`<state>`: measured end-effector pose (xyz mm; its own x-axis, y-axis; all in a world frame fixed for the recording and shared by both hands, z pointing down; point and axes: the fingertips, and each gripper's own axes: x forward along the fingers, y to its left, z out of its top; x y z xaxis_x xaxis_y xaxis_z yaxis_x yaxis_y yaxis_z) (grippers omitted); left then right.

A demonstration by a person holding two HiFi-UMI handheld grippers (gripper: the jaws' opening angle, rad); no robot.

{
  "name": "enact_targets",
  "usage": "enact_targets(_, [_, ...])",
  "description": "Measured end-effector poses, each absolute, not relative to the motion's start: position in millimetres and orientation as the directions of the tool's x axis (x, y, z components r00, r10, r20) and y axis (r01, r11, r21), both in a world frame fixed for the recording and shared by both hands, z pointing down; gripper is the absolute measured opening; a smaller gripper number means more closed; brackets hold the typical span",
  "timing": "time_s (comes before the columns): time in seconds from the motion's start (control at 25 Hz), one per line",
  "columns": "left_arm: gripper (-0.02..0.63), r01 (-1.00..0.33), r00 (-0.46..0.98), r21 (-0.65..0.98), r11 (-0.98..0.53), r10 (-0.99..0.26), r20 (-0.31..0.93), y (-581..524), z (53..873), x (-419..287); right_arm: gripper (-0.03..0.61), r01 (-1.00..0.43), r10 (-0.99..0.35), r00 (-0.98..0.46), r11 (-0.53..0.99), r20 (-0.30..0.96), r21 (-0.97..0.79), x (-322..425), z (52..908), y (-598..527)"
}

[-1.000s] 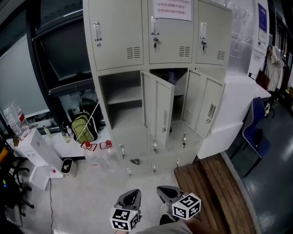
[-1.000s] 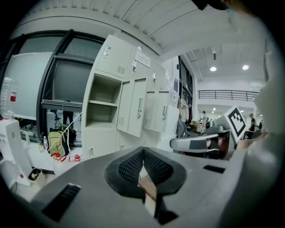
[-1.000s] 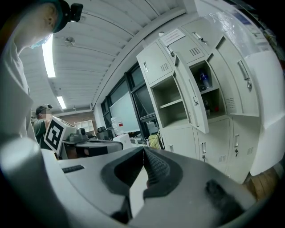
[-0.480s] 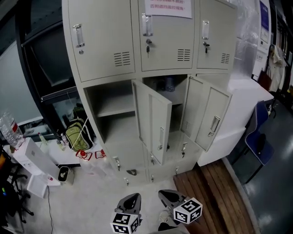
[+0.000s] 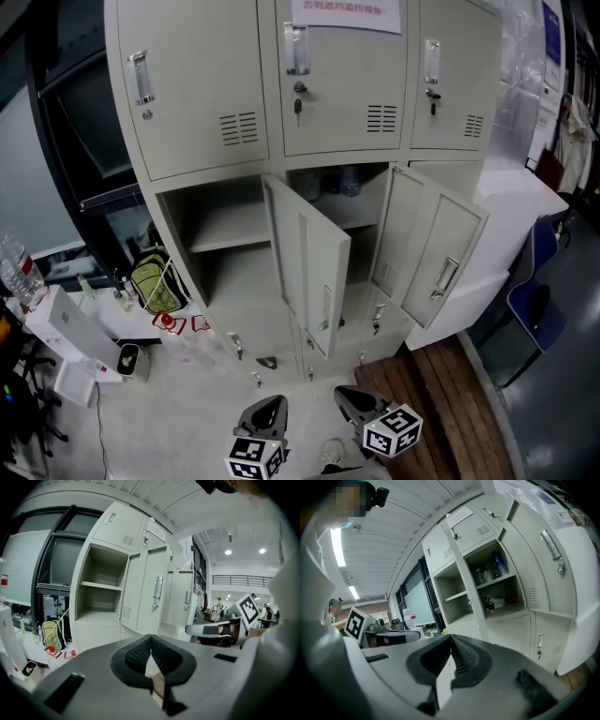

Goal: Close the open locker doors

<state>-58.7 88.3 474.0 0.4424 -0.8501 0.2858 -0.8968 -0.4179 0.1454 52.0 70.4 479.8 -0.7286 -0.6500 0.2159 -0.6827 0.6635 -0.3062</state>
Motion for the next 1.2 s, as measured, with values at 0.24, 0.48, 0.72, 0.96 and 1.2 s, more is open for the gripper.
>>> enact_targets(0.24, [0.017, -0.903, 0.430, 0.151, -0.403, -0.860, 0.275, 64, 471, -52, 0.028, -0.683, -0.649, -0.729, 0.668, 0.217, -0.297, 64, 477, 44])
enact_targets(0.48, [0.017, -0.909, 0.417, 0.144, -0.392, -0.868, 0.269, 43, 471, -46, 0.028, -0.685, -0.653, -0.726, 0.664, 0.214, -0.298, 75, 478, 13])
enact_targets(0.72, [0.017, -0.923, 0.383, 0.140, -0.357, -0.883, 0.272, 21, 468, -45, 0.028, -0.676, -0.648, -0.734, 0.675, 0.202, -0.295, 86, 476, -15])
enact_targets(0.96, [0.017, -0.929, 0.369, 0.145, -0.341, -0.888, 0.275, 1, 467, -36, 0.028, -0.669, -0.642, -0.741, 0.680, 0.198, -0.301, 94, 478, -37])
enact_targets(1.2, [0.017, -0.933, 0.358, 0.145, -0.330, -0.894, 0.270, -14, 468, -28, 0.028, -0.660, -0.633, -0.749, 0.690, 0.195, -0.297, 104, 476, -56])
